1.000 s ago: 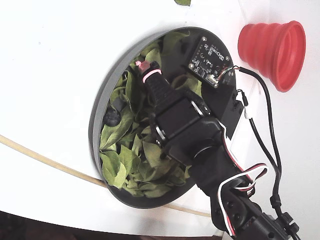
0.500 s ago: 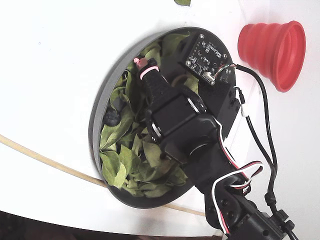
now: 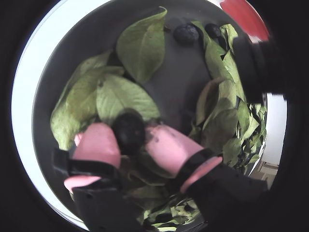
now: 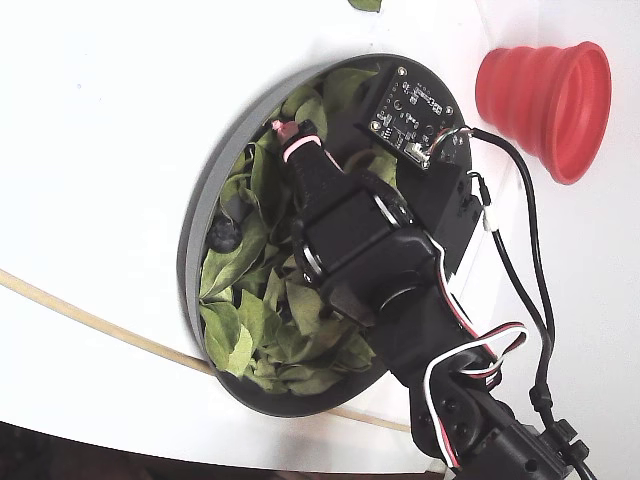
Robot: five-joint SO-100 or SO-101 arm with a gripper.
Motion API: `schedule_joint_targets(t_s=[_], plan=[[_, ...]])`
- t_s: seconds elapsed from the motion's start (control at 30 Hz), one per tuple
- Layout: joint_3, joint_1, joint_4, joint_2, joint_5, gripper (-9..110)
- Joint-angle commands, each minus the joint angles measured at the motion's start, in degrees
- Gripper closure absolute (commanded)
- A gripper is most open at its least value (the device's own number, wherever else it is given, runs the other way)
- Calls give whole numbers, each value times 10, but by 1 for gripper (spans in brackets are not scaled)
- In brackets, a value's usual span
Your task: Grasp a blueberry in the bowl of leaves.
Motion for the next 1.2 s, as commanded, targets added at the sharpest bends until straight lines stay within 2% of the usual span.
schedule_joint_targets(t_s=[0.0,1.17], plan=[[-16,-1,-14,7,-6,90],[39,31,1,121,-33,91]])
